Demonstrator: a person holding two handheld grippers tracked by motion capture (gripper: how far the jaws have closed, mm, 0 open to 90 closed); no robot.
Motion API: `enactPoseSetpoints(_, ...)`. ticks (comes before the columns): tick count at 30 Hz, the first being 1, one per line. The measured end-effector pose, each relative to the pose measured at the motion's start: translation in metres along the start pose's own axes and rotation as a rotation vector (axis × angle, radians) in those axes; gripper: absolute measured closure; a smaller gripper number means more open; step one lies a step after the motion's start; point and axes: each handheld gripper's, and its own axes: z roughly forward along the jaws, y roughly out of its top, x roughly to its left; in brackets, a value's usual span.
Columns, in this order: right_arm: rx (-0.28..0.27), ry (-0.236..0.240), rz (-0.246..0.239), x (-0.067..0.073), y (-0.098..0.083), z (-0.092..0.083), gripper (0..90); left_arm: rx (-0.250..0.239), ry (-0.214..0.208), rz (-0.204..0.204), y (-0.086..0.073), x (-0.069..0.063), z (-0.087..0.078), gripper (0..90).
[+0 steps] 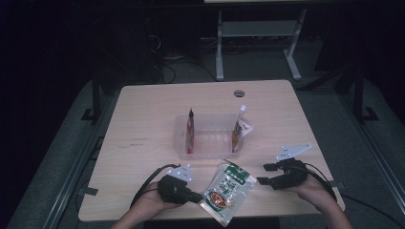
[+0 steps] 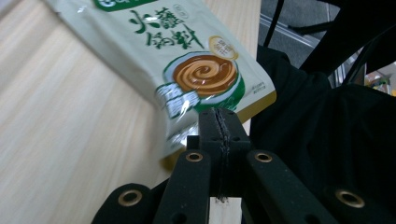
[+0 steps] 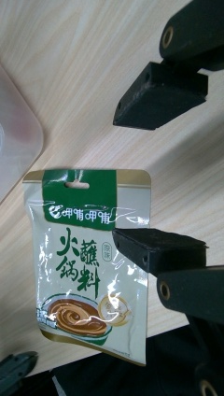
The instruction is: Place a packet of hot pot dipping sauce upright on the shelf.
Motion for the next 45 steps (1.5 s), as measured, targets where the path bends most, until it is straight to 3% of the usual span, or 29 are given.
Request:
enactPoseSetpoints(8, 0.003, 0.005, -0.001, 0.000, 0.000, 0.002, 38.1, 0.053, 0.031, -0.001, 0.001, 0.002, 0.016, 89.4)
enactPoseSetpoints(17, 0.030, 0.047, -0.013, 0.003, -0.001, 0.008, 38.2, 0.076, 0.144, -0.005, 0.001, 0.010, 0.013, 89.4)
enactPoseSetpoints(23, 0.040, 0.046, -0.016, 0.004, 0.000, 0.011, 38.1, 0.066, 0.192, -0.008, 0.012, 0.024, 0.017, 89.3)
enactPoseSetpoints(28, 0.041, 0.035, -0.013, 0.002, -0.002, 0.010, 38.1, 0.077, 0.234, 0.015, 0.023, 0.033, 0.022, 88.1)
enactPoseSetpoints(33, 0.032, 0.031, -0.009, 0.001, -0.003, 0.007, 38.1, 0.037, 0.219, 0.005, 0.027, 0.034, 0.020, 86.1)
enactPoseSetpoints(36, 0.020, 0.032, -0.002, 0.001, -0.004, 0.005, 38.0, 0.016, 0.208, 0.020, 0.030, 0.032, 0.014, 78.4)
enactPoseSetpoints(43, 0.006, 0.022, 0.017, 0.004, -0.005, -0.001, 37.4, 0.010, 0.134, 0.084, 0.043, 0.027, 0.021, 42.9)
enactPoseSetpoints(45, -0.006, 0.015, 0.022, 0.004, -0.005, -0.003, 37.0, 0.031, 0.121, 0.107, 0.047, 0.025, 0.027, 33.7)
